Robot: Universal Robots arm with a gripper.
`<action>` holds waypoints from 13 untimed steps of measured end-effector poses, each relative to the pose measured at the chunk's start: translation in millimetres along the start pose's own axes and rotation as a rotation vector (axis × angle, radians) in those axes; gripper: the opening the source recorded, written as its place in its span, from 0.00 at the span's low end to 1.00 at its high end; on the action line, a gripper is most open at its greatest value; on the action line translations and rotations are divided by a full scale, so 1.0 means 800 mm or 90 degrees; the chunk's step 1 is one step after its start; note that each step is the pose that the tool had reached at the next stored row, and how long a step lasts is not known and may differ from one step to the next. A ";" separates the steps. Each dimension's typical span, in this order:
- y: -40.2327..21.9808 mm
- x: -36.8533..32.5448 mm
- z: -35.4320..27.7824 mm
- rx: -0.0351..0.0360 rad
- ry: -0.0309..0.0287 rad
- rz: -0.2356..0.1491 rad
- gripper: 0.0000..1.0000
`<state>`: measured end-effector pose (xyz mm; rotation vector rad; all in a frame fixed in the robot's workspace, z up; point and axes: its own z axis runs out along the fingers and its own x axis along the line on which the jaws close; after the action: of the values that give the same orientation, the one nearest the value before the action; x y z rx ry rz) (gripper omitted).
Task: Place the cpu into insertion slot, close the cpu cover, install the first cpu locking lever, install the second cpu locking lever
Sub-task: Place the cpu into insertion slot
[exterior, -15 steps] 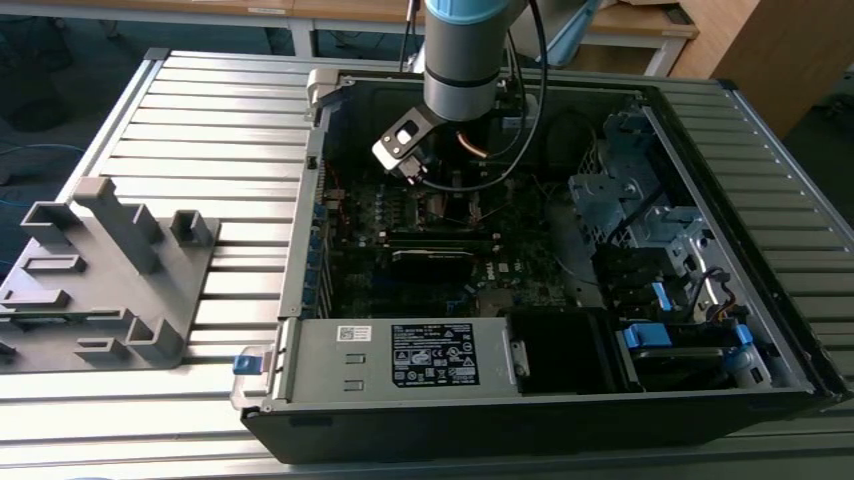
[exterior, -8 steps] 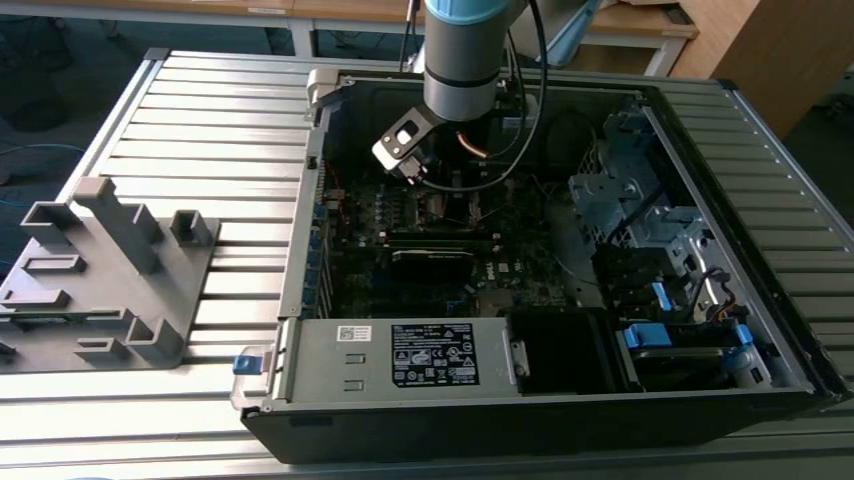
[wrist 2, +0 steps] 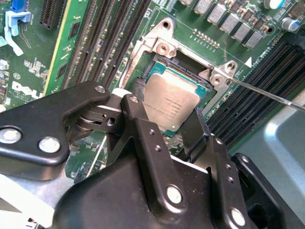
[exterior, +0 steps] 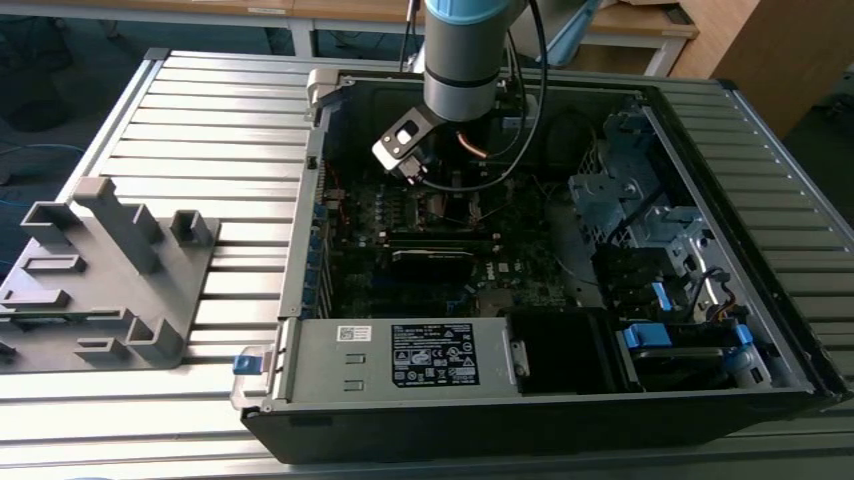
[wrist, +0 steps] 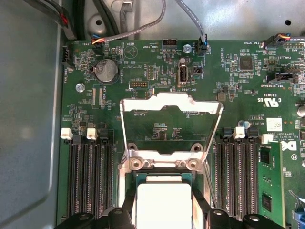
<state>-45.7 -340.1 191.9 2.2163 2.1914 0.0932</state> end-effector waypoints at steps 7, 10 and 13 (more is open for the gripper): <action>-0.0005 -0.0001 -0.0023 0.0005 -0.0009 0.000 0.54; -0.0021 -0.0001 -0.0019 0.0004 -0.0008 0.000 0.54; -0.0024 -0.0001 -0.0007 0.0004 -0.0007 0.000 0.54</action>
<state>-47.6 -340.2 192.3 2.2158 2.1914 0.0913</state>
